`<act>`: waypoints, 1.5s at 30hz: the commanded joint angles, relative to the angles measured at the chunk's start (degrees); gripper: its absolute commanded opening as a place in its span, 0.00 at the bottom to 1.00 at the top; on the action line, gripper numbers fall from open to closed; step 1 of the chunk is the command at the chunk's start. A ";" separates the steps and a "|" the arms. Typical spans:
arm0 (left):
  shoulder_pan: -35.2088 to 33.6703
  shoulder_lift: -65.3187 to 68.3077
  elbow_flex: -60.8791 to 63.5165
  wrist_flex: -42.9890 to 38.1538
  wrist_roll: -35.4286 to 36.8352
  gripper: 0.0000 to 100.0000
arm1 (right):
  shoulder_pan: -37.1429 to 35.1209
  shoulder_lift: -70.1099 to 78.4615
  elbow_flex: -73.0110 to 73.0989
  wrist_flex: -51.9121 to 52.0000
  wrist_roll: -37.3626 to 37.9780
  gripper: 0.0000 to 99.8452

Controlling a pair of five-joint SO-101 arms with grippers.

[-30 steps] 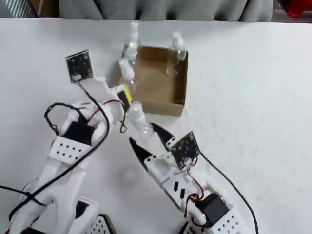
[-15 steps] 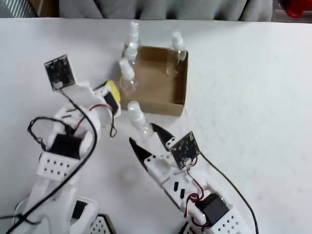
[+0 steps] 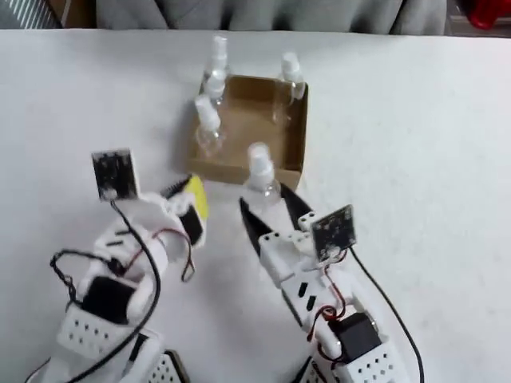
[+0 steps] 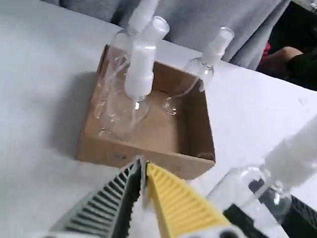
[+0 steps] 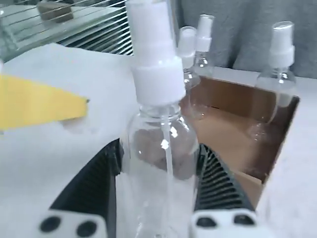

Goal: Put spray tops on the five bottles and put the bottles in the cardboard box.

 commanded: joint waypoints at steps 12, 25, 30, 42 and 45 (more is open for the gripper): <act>3.91 -32.22 17.41 0.35 -1.05 0.02 | 7.78 -0.13 -5.71 -15.78 -7.30 0.01; 17.36 -32.04 17.85 8.09 -15.56 0.02 | -1.98 -0.13 -15.65 -15.87 4.48 0.01; 19.74 -32.04 19.16 7.47 -16.53 0.02 | -6.02 1.98 -18.73 -16.04 6.68 0.01; 20.35 -32.04 26.29 -7.03 -24.97 0.02 | -8.40 24.40 -31.56 -15.96 1.23 0.01; 18.07 -32.04 28.48 -15.65 -25.23 0.02 | -8.48 27.38 -31.91 -16.31 0.35 0.01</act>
